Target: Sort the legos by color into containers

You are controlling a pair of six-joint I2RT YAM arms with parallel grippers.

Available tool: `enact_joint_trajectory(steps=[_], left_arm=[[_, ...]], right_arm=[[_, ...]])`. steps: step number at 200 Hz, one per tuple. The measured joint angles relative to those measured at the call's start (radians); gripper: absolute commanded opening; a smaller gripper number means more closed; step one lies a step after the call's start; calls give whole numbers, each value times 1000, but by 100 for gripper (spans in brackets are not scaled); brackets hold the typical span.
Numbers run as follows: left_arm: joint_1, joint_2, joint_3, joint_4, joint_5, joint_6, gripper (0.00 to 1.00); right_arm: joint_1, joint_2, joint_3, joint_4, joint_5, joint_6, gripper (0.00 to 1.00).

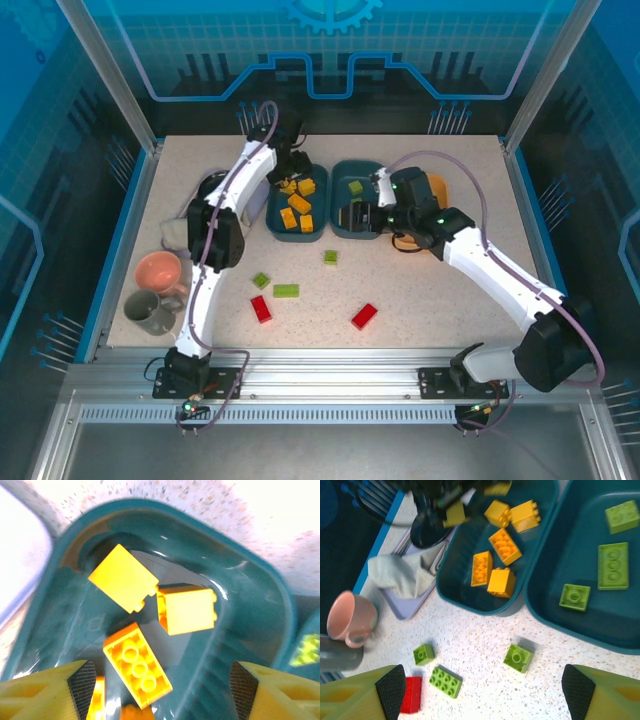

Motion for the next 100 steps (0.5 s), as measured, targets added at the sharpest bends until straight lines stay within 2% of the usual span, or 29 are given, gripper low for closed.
enact_joint_trajectory(steps=[20,50,73,100], left_arm=[[0,-194,-163,-2,-4,-30,75],[0,-612,-536,3,-21,-101,76],[0,-933,-822,-19,-57,-168,79],[0,-1265,-1072,-105,-102,-235,79]], right_arm=[[96,39,19,-23,28,-51,83],[273,137,46,-48,71,-94,82],[391,232,85,-65,90,-93,81],[505,368,160,-93,117,-56,79]])
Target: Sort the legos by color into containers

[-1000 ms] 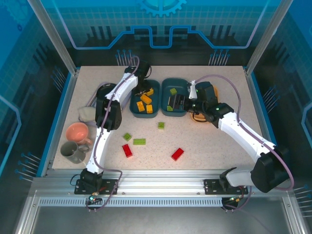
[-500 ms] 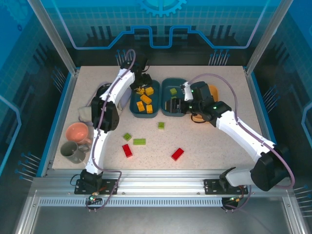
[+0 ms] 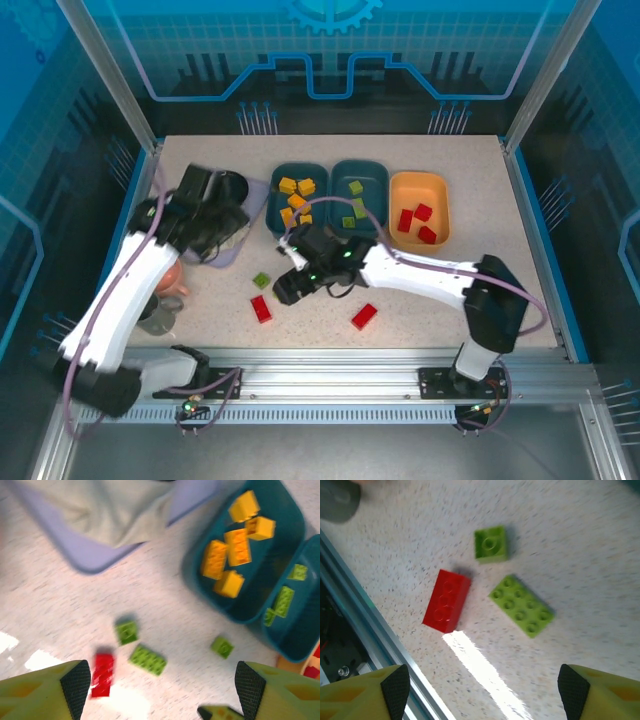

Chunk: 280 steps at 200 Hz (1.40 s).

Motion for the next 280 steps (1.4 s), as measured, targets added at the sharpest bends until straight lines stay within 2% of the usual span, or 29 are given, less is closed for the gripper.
enact_joint_trajectory(steps=[31,63,115,158,191,204,247,280], left_arm=[[0,-304,-138,-135,-23,-42,81],[0,-481,-163,-236,-25,-38,84],[0,-573,-179,-307,-5,-38,84],[0,-590,-183,-324,6,-32,84],[0,-592,-183,-323,21,-19,83],[0,-599,-192,-319,28,-15,82],[0,-608,-228,-288,58,-14,81],[0,-591,-279,-185,120,-15,81]], right_arm=[[102,172,133,-53,32,71,81],[164,336,296,-150,75,144,81],[168,515,497,-296,146,237,72],[168,623,633,-381,181,255,53],[167,645,676,-412,200,256,34],[166,645,681,-413,200,256,31],[145,601,631,-401,212,256,29],[36,402,488,-385,224,255,29]])
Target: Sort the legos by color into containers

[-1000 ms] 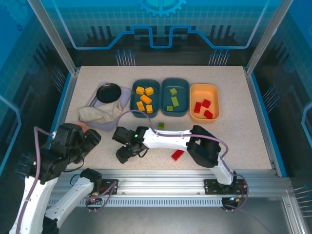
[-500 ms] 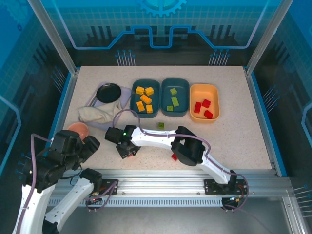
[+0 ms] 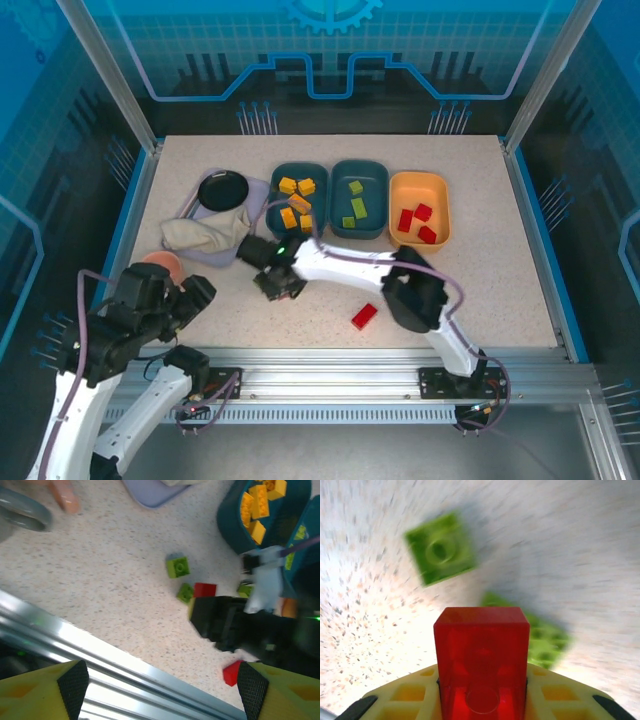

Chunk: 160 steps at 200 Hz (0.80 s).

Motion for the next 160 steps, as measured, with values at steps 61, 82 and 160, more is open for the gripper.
enact_joint_trajectory(steps=[61,82,160], left_arm=[[-5,300,-176,378,242,-28,80],[-28,441,-148,496,276,-27,80],[-177,875,169,748,293,-26,80]], right_arm=[[-510,-378,-212,57,-18,-68,29],[-686,-362,-216,74,-49,-98,29],[-981,36,65,56,-145,-111,33]])
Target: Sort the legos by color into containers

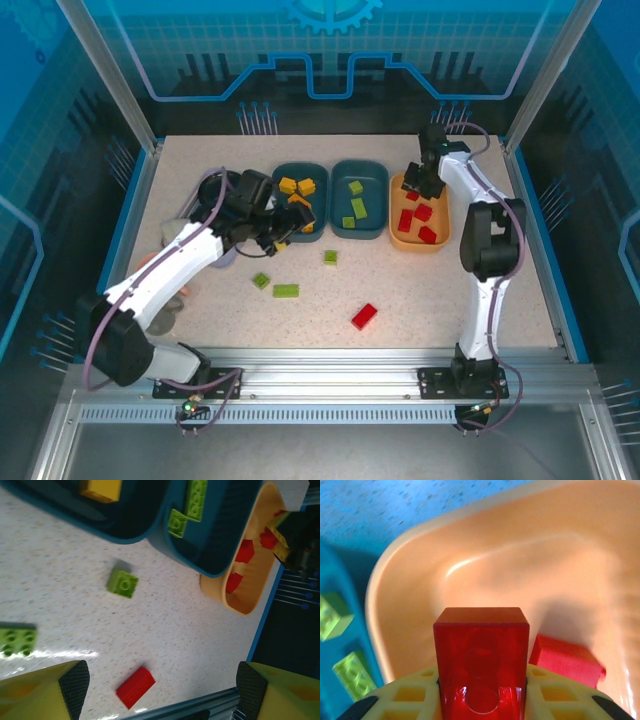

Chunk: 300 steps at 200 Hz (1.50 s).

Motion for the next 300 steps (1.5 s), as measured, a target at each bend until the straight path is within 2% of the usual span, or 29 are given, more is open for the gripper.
enact_joint_trajectory(steps=[31,52,84,133,161,193,236,272,300], left_arm=[[-59,130,86,10,0,11,79],[-92,202,116,5,0,30,79],[-122,282,173,-27,-8,55,78],[-129,287,179,-114,-62,51,77],[-129,280,177,-200,-126,39,77],[-103,218,107,-290,-193,-10,78],[48,71,-83,-355,-219,-92,82],[164,46,-186,-345,-210,-128,83],[188,110,-195,-304,-185,-134,82]], right_arm=[[-19,132,161,-47,-17,4,38],[-19,188,234,-80,-26,15,45],[-19,203,241,-117,-37,30,59],[-19,187,229,-124,-39,38,62],[-15,73,131,-104,-33,37,63],[31,-172,-52,-27,-12,3,68],[220,-524,-412,139,-25,-64,70],[389,-649,-624,226,-68,-106,71],[432,-697,-707,258,-101,-106,71]])
